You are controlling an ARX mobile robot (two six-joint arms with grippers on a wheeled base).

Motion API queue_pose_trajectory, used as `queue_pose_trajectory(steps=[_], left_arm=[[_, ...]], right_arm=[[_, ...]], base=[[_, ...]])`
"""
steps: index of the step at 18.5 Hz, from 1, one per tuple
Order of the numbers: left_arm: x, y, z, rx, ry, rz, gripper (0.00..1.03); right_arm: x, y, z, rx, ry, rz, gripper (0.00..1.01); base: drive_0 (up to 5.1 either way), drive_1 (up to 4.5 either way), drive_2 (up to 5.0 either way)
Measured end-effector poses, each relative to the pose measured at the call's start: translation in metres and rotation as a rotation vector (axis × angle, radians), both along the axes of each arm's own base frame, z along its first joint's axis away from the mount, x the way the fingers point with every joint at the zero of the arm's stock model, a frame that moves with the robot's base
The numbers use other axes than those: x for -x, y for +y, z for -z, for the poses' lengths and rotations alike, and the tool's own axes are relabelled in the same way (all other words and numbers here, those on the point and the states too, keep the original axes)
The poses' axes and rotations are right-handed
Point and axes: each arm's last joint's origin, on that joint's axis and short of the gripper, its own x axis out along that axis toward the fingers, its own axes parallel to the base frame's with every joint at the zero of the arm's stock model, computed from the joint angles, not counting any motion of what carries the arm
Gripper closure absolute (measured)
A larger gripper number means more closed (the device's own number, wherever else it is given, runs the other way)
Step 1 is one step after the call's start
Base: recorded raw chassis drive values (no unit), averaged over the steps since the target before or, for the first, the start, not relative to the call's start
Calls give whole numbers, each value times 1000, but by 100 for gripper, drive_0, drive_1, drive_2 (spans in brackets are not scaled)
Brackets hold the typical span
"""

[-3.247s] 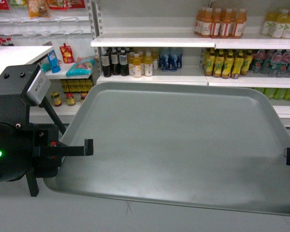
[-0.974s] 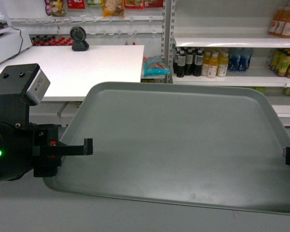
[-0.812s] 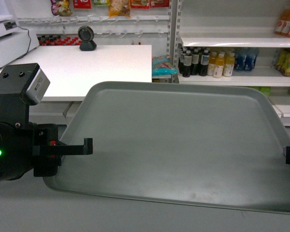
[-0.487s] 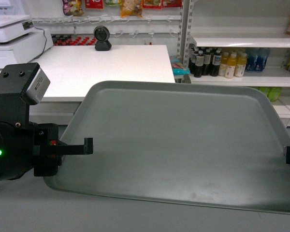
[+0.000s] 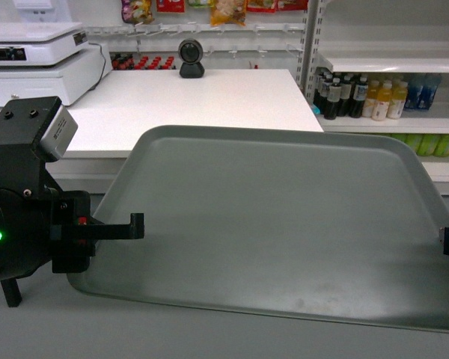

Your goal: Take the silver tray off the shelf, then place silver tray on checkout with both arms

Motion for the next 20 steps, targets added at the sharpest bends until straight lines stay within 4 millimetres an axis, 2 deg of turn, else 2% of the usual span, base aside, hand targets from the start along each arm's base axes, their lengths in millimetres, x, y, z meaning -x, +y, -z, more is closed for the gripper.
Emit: queue_pose_trajectory(steps=[20], left_arm=[[0, 2, 1, -6, 4, -1, 100]], right_arm=[[0, 1, 0, -3, 1, -3, 97]], base=[[22, -411, 456]])
